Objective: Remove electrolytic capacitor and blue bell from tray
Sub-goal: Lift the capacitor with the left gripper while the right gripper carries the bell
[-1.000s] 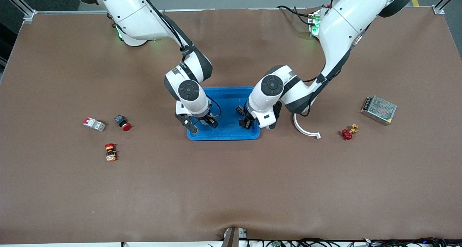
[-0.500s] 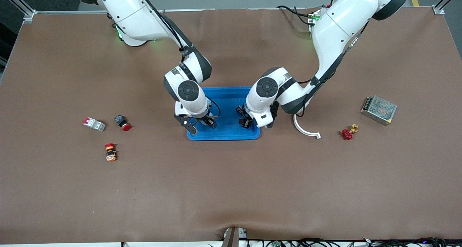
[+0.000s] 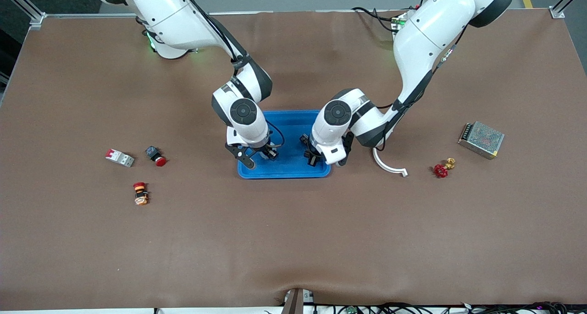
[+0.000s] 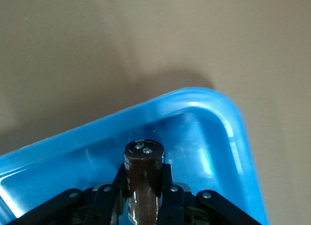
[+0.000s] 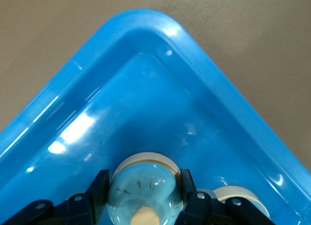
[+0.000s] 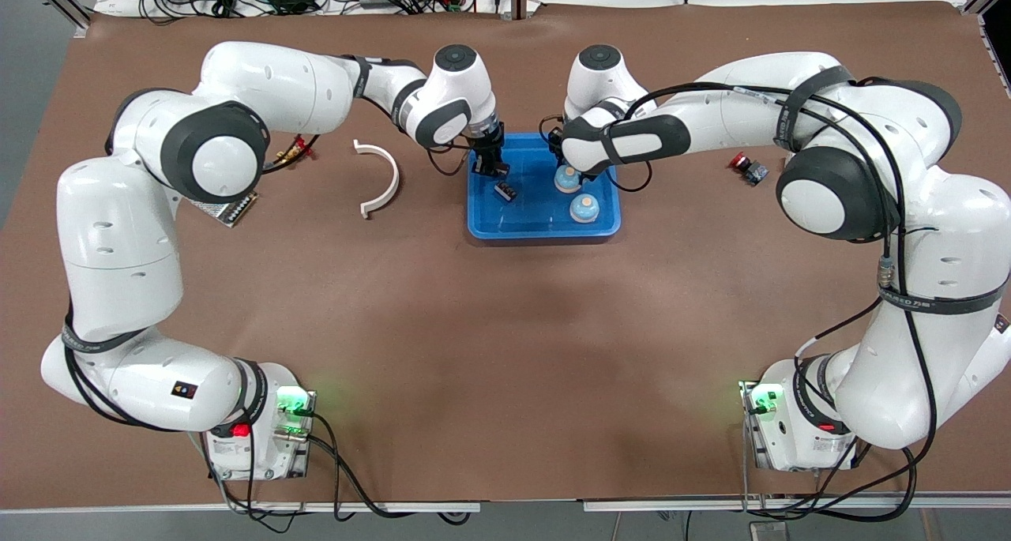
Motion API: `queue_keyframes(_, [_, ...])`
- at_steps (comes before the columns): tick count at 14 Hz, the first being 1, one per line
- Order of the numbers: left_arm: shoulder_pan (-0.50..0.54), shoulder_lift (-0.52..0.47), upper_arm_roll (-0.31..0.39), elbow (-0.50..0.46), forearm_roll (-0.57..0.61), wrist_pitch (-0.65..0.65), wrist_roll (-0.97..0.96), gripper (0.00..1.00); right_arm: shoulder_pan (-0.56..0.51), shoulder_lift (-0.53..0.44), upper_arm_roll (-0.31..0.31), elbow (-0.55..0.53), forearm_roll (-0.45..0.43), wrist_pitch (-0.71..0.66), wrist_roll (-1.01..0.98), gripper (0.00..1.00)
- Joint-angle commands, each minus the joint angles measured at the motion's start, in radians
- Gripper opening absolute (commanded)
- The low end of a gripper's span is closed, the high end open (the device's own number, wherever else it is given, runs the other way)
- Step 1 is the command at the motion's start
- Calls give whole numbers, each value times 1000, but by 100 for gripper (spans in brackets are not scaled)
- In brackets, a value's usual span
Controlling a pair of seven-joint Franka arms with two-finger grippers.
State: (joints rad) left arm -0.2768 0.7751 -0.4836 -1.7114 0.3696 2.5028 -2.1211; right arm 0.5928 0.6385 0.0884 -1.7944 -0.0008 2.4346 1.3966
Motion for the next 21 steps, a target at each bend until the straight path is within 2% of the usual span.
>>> queue_keyframes(1, [-9,-23,13,50,43,-39,-10,0,-2,-13,-1,87,-10,-142,-60,0])
queue_keyframes(3, [2,-51,11,96,58,-129,15,0,-22,-13,-3,199,-10,-367,-247,0])
queue_keyframes(4, [10,-71,8,102,58,-172,53,0,-49,-13,-3,232,-10,-438,-359,0])
queue_keyframes(6, [80,-126,-1,92,43,-235,160,0,-109,-32,-6,237,-13,-488,-575,0])
queue_keyframes(7, [120,-140,-28,90,39,-267,209,0,-151,-45,-7,236,-14,-499,-675,0])
queue_keyframes(9, [212,-161,-71,75,37,-356,327,0,-227,-62,-7,225,-36,-503,-854,0])
queue_keyframes(12, [368,-162,-130,23,38,-360,491,0,-310,-68,-7,214,-125,-502,-994,0])
queue_keyframes(14, [419,-149,-128,21,38,-360,584,0,-358,-69,-6,193,-177,-487,-1066,0])
queue_keyframes(17, [502,-90,-128,30,43,-332,693,0,-433,-101,-6,136,-182,-427,-1221,0])
queue_keyframes(19, [511,-62,-115,32,54,-291,716,0,-496,-128,-7,67,-189,-344,-1347,0])
queue_keyframes(21, [507,-34,-93,35,57,-247,728,0,-559,-143,-6,29,-253,-290,-1421,0])
